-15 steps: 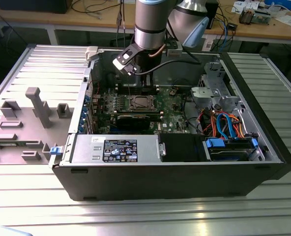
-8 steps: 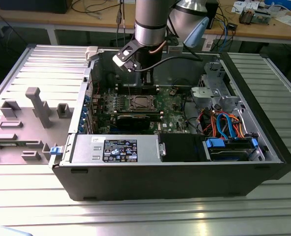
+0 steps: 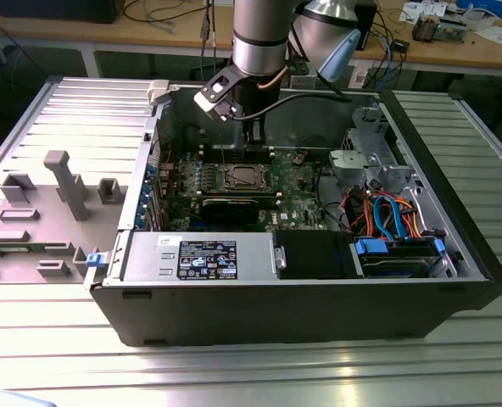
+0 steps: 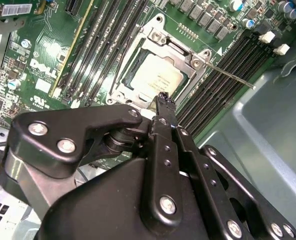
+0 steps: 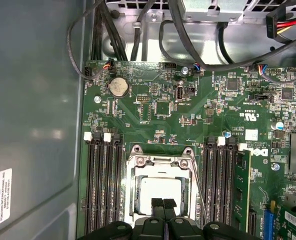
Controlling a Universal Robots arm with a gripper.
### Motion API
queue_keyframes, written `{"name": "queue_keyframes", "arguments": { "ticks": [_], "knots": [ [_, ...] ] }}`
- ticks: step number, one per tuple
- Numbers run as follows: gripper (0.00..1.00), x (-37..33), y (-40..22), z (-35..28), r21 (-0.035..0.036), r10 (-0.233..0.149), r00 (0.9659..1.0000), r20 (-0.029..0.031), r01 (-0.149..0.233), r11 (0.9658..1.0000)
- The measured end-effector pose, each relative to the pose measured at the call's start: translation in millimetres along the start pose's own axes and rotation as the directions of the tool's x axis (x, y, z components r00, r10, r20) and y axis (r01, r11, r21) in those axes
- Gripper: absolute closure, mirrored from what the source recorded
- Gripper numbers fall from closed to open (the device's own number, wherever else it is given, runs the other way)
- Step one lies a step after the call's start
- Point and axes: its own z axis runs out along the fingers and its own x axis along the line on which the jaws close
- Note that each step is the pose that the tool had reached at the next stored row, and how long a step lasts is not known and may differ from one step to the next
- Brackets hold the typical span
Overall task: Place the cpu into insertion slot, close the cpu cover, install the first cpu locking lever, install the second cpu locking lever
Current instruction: 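Install the first cpu locking lever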
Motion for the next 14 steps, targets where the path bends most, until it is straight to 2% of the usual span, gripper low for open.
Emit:
{"name": "queue_keyframes", "arguments": {
  "ticks": [1, 3, 5, 7, 8, 9, 10, 12, 14],
  "knots": [
    [0.89, 0.0, 0.0, 0.0, 0.0008, -0.036, 0.9993, 0.0000, 0.036, 0.9993],
    [0.89, 0.0, 0.0, 0.1, 0.0016, -0.071, 0.9975, 0.0001, 0.071, 0.9974],
    [0.89, 0.0, 0.0, 0.3, 0.0026, -0.117, 0.9931, 0.0000, 0.117, 0.9931],
    [0.89, 0.0, 0.0, 0.5, 0.0031, -0.143, 0.9897, -0.0001, 0.143, 0.9897],
    [0.89, 0.0, 0.0, 0.5, 0.0036, -0.164, 0.9865, -0.0001, 0.164, 0.9865],
    [0.89, 0.0, 0.0, 0.5, 0.0047, -0.217, 0.9762, -0.0003, 0.217, 0.9762],
    [0.89, 0.0, 0.0, 0.5, 0.0051, -0.234, 0.9722, -0.0004, 0.234, 0.9722],
    [0.89, 0.0, 0.0, 0.2, 0.0055, -0.257, 0.9663, -0.0007, 0.257, 0.9663],
    [0.89, 0.2, -0.2, -6.5, 0.0059, -0.267, 0.9637, -0.0006, 0.267, 0.9637]
  ]
}}
